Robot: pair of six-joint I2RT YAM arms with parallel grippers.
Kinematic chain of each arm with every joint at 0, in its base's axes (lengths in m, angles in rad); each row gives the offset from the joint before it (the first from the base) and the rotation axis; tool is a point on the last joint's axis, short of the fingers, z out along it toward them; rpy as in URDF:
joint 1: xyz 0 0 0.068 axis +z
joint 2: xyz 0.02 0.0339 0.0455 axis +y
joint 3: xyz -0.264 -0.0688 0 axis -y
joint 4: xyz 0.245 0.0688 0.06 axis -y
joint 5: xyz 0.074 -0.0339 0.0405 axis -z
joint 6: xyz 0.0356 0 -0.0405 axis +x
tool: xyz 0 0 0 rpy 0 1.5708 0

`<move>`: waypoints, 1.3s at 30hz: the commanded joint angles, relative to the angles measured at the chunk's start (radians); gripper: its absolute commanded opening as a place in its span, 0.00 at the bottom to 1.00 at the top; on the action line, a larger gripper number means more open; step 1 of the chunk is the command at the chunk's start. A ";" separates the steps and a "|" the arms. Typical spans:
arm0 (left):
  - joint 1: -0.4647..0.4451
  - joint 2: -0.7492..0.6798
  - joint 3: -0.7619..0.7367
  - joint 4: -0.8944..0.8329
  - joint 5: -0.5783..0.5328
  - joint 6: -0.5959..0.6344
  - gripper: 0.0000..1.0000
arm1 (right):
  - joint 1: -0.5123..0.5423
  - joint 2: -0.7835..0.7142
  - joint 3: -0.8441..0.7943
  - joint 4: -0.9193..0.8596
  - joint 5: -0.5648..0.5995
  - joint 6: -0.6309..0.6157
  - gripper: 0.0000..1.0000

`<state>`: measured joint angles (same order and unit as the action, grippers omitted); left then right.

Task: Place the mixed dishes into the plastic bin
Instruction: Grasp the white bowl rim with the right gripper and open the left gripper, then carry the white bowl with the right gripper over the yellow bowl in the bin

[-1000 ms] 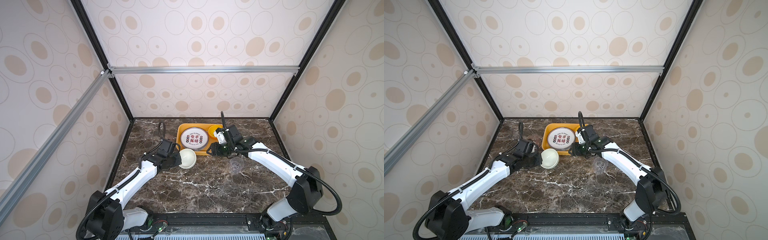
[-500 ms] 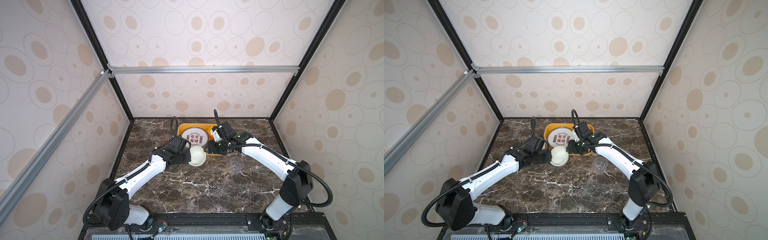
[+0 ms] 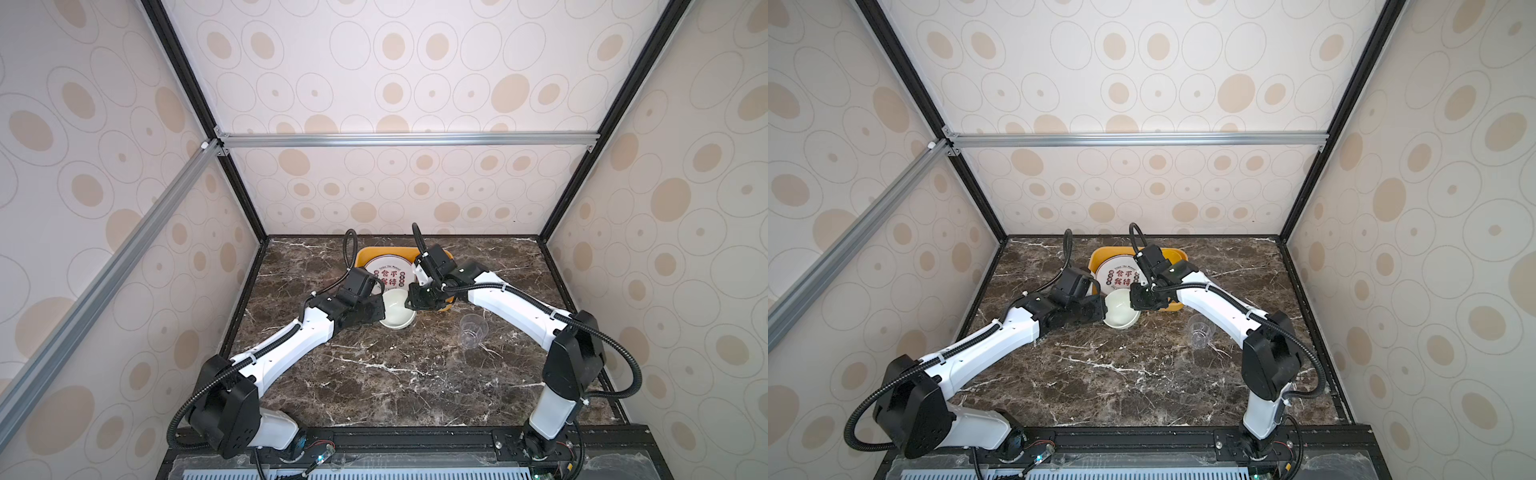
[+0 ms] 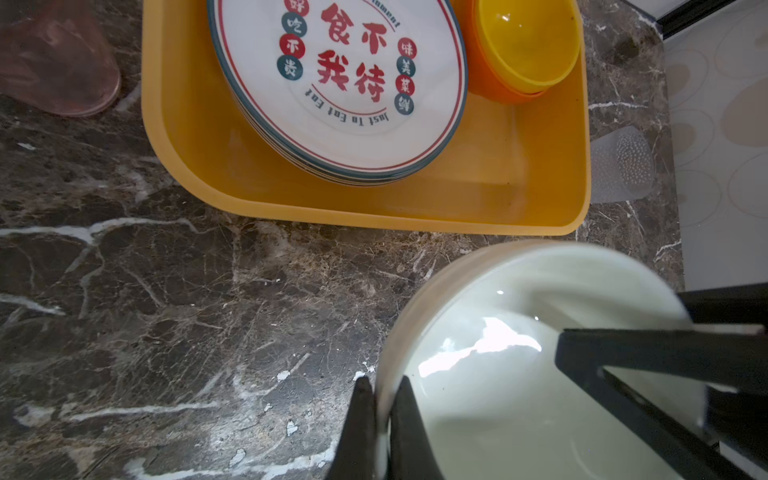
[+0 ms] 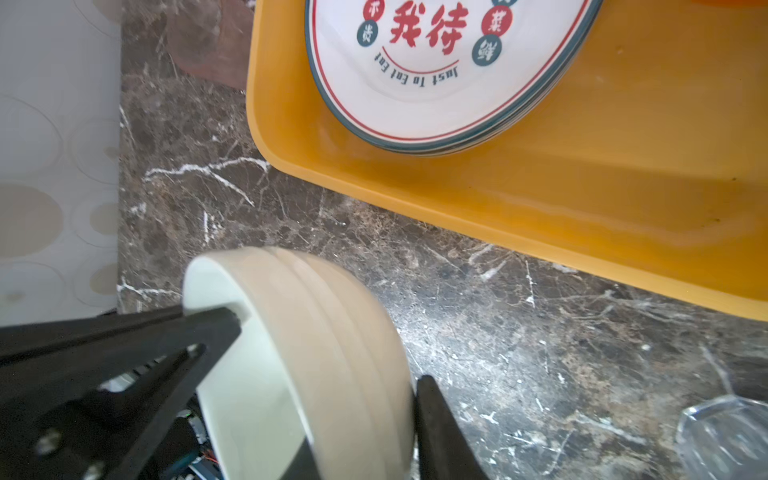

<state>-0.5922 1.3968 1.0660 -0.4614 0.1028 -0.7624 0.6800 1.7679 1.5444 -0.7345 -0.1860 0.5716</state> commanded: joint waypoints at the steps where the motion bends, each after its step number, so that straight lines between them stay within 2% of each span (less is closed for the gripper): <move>1: -0.009 -0.015 0.058 0.050 -0.001 -0.020 0.02 | 0.004 0.005 0.033 -0.010 0.015 0.013 0.17; 6: -0.008 -0.016 0.067 0.052 0.003 -0.024 0.11 | 0.004 -0.002 0.036 -0.020 0.059 0.002 0.07; 11: -0.009 -0.026 0.077 0.049 -0.003 -0.028 0.27 | 0.000 0.001 0.055 -0.051 0.115 -0.015 0.05; 16: -0.008 -0.059 0.073 0.035 -0.028 -0.031 0.33 | -0.038 0.005 0.076 -0.072 0.131 -0.036 0.04; 26: 0.008 -0.136 0.008 0.021 -0.046 -0.045 0.35 | -0.177 0.059 0.197 -0.134 0.178 -0.107 0.04; 32: 0.017 -0.176 -0.037 0.016 -0.051 -0.062 0.34 | -0.269 0.163 0.352 -0.185 0.189 -0.135 0.04; 39: 0.025 -0.211 -0.065 -0.001 -0.064 -0.074 0.35 | -0.315 0.328 0.558 -0.244 0.241 -0.148 0.04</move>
<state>-0.5774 1.2118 1.0058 -0.4400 0.0616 -0.8181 0.3737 2.0621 2.0266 -0.9451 0.0330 0.4358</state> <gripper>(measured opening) 0.345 0.105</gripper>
